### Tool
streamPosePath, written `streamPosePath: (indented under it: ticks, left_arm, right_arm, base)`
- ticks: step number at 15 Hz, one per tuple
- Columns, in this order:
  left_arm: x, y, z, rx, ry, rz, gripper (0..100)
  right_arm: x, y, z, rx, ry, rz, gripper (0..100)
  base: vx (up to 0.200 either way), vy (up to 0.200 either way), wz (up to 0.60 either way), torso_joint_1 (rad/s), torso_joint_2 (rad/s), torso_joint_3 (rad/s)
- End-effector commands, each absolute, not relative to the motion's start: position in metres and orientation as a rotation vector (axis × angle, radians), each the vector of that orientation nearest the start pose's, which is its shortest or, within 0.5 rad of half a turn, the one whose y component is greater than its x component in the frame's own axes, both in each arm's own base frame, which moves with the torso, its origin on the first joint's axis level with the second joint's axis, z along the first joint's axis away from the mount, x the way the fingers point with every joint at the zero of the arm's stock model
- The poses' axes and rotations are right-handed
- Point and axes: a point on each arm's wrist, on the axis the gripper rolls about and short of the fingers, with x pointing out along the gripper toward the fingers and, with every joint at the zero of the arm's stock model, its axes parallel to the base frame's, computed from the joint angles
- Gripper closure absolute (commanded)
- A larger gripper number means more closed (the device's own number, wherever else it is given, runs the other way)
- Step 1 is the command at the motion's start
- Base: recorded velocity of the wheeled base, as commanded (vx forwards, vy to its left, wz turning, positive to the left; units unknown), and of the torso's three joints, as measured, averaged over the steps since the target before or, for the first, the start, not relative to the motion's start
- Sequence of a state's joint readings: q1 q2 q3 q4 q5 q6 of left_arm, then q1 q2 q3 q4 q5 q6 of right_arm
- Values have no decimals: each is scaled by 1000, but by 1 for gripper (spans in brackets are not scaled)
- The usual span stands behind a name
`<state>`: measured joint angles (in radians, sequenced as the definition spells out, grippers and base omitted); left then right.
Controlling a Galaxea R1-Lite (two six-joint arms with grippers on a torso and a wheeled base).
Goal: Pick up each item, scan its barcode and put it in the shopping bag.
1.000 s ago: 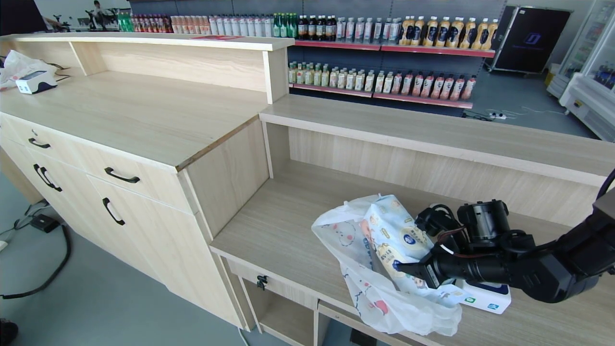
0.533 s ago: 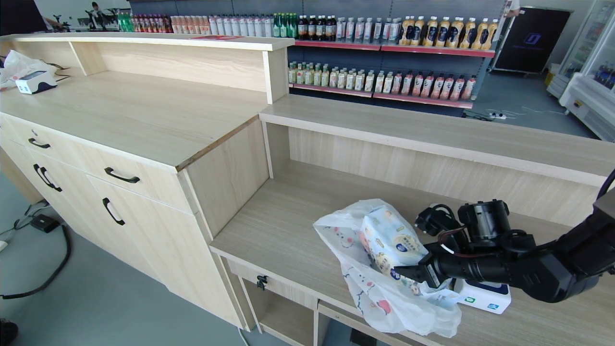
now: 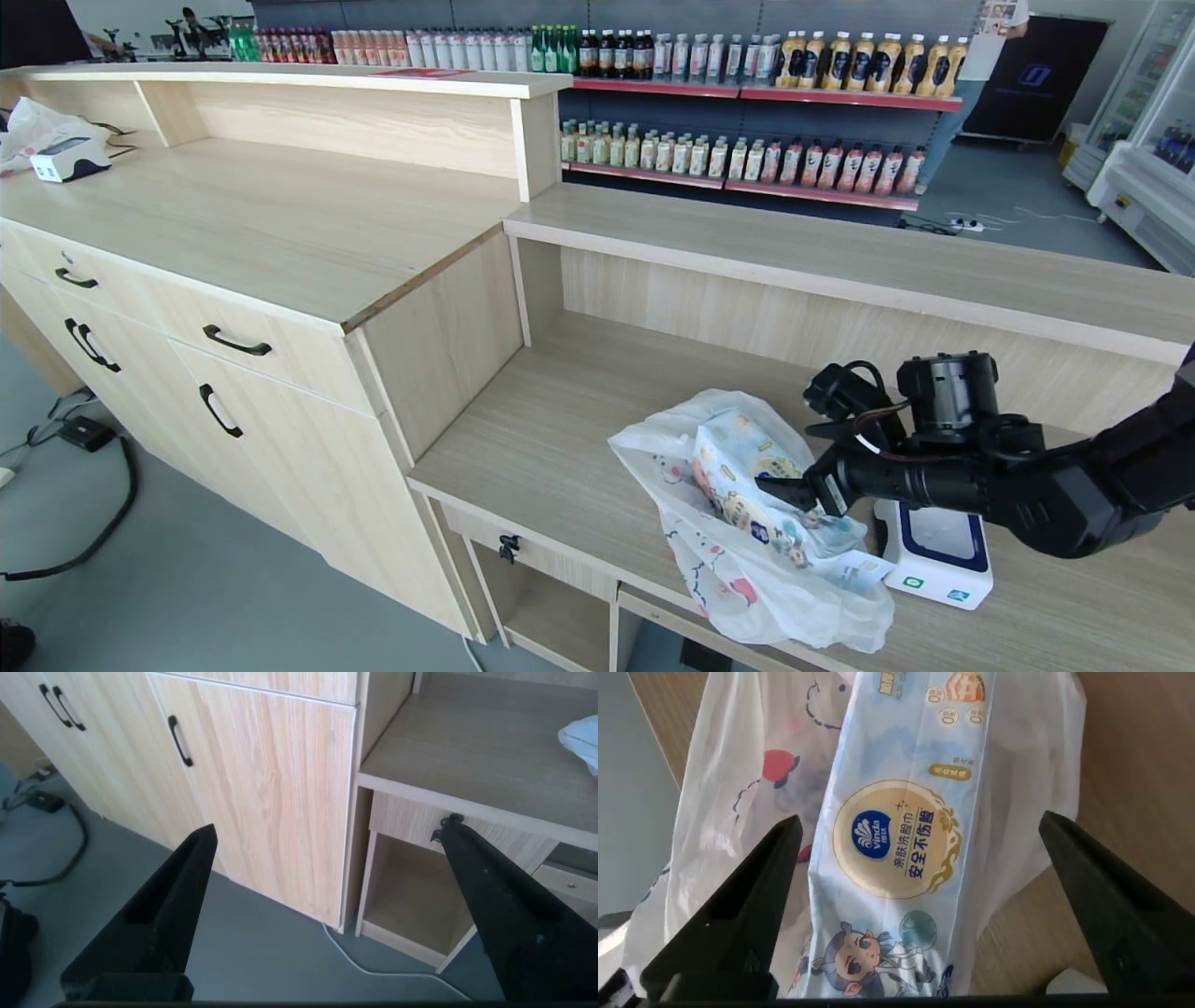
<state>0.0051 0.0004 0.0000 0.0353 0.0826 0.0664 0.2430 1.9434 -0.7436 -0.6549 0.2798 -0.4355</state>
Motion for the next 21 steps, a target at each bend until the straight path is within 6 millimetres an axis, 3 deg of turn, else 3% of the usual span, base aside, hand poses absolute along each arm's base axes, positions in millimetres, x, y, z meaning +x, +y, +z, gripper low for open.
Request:
streamPosePath:
  ticks: [1, 7, 8, 11, 13, 16, 19, 21]
  left_arm:
    - [-23, 2, 72, 67, 38, 88, 0]
    - [-23, 2, 72, 67, 38, 86, 0]
    - [-23, 2, 72, 67, 38, 86, 0]
    - [-23, 2, 72, 67, 38, 86, 0]
    - [-23, 2, 72, 69, 38, 88, 0]
    - [-23, 2, 72, 67, 38, 88, 0]
    - [-23, 2, 72, 67, 38, 86, 0]
    - [-23, 2, 72, 67, 38, 86, 0]
  right_arm:
    - [320, 75, 115, -448, 332, 580, 0]
    - [310, 17, 128, -527, 316, 426, 0]
    - [310, 17, 128, -527, 316, 426, 0]
    - [294, -4, 170, -558, 160, 304, 0]
    - [287, -12, 187, -590, 102, 258, 0]
    - [271, -34, 227, -617, 29, 32, 0]
    - [243, -67, 233, -601, 141, -149, 0]
    - [222, -78, 228, -555, 226, -218, 0]
  base:
    - [0, 0, 0, 0, 0, 0]
    - [0, 0, 0, 0, 0, 0]
    - [0, 0, 0, 0, 0, 0]
    - [0, 0, 0, 0, 0, 0]
    - [0, 0, -600, 5, 5, 2]
    - [0, 0, -600, -1, 4, 1]
    - [0, 0, -600, 2, 2, -4]
    - [0, 0, -600, 2, 2, 0]
